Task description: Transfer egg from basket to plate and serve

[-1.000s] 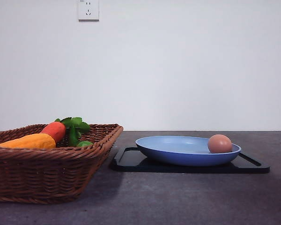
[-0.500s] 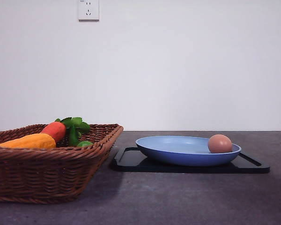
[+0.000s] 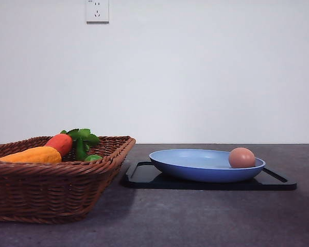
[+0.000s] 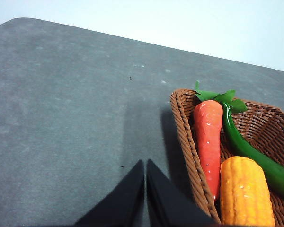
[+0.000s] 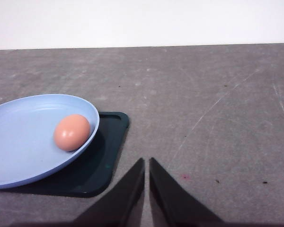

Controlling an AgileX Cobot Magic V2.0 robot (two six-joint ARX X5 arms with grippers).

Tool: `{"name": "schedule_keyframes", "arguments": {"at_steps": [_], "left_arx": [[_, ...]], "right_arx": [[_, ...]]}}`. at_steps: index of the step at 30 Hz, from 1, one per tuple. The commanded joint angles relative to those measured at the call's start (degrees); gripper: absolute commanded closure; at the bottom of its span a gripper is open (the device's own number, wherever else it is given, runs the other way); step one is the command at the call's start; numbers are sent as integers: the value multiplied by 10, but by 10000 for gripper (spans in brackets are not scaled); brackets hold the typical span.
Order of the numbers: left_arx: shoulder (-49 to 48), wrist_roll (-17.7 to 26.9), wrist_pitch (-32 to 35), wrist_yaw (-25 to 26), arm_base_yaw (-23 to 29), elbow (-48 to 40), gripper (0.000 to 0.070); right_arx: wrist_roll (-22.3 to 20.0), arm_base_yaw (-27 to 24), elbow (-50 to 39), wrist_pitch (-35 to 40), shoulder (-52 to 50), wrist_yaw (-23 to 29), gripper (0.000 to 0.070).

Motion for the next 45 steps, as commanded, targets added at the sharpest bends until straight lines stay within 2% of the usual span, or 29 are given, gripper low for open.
{"name": "schedule_keyframes", "arguments": {"at_steps": [1,45], "left_arx": [[-1,-1,-10,4,1,-13,700],[-1,-1,-10,4,1,-13,700]], "right_arx": [[6,0,-3,2,0,0,700],[6,0,-3,2,0,0,700]]}}
